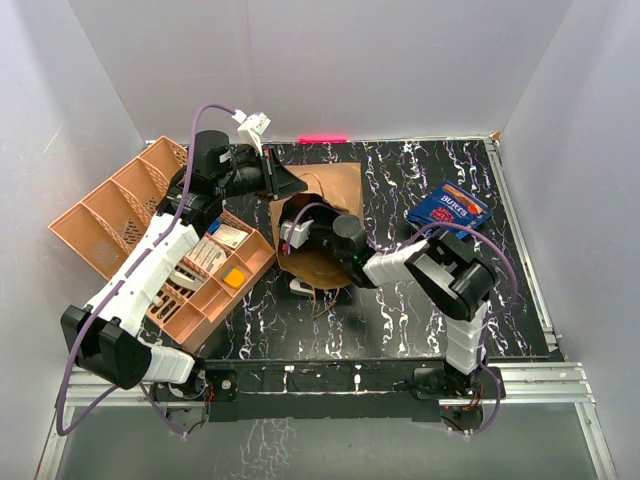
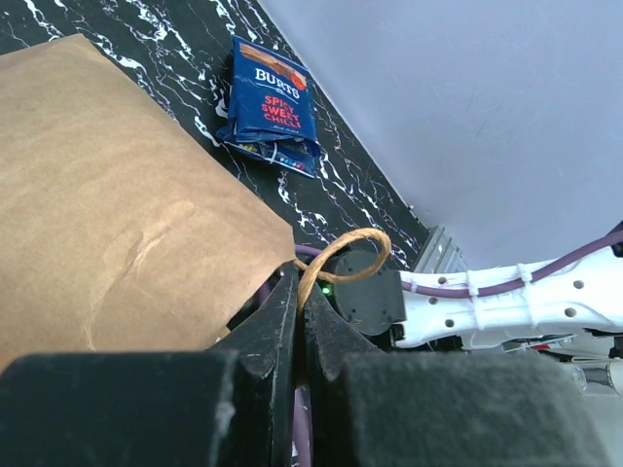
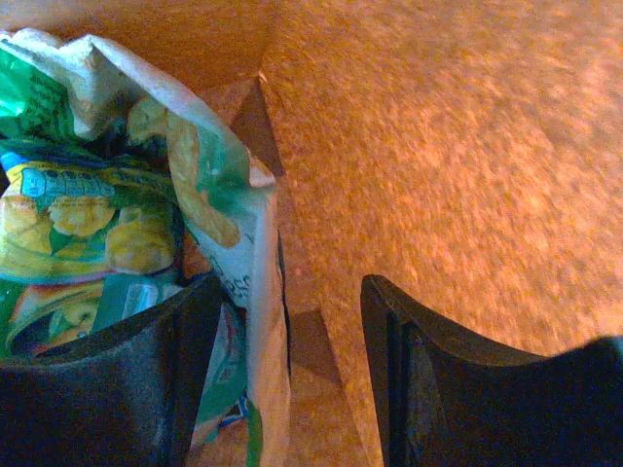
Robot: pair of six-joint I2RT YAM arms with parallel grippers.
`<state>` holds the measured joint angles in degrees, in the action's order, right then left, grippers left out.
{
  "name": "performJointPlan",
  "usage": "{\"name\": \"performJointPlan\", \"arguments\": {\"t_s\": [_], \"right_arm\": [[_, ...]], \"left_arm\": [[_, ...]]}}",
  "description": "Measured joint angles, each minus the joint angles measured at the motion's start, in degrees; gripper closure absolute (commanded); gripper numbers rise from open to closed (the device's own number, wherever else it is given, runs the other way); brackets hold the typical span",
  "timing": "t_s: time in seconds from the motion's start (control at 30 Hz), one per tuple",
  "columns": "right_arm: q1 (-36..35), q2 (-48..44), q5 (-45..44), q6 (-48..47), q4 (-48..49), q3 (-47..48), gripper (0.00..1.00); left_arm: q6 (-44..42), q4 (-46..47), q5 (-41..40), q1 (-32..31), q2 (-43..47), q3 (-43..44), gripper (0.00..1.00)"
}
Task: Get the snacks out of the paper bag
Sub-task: Pick up the snack from the paper bag.
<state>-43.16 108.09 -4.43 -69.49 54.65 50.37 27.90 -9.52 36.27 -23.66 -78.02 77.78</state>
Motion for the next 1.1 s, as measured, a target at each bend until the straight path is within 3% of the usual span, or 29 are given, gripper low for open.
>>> {"name": "performJointPlan", "arguments": {"t_s": [0.3, 0.7, 1.1], "right_arm": [[1.75, 9.07, 1.6, -3.1, -0.7, 8.61, 0.44], [1.29, 10.47, 0.63, -1.68, -4.98, 10.64, 0.88], [-2.36, 1.64, -3.34, 5.64, -8.96, 4.15, 0.93]], "left_arm": [[-0.9, -2.58, -1.81, -0.02, 0.22, 0.0, 1.0], [-1.73, -5.55, -7.23, -0.02, 0.98, 0.22, 1.0], [-0.09, -5.46, -9.6, -0.02, 0.98, 0.22, 1.0]]}}
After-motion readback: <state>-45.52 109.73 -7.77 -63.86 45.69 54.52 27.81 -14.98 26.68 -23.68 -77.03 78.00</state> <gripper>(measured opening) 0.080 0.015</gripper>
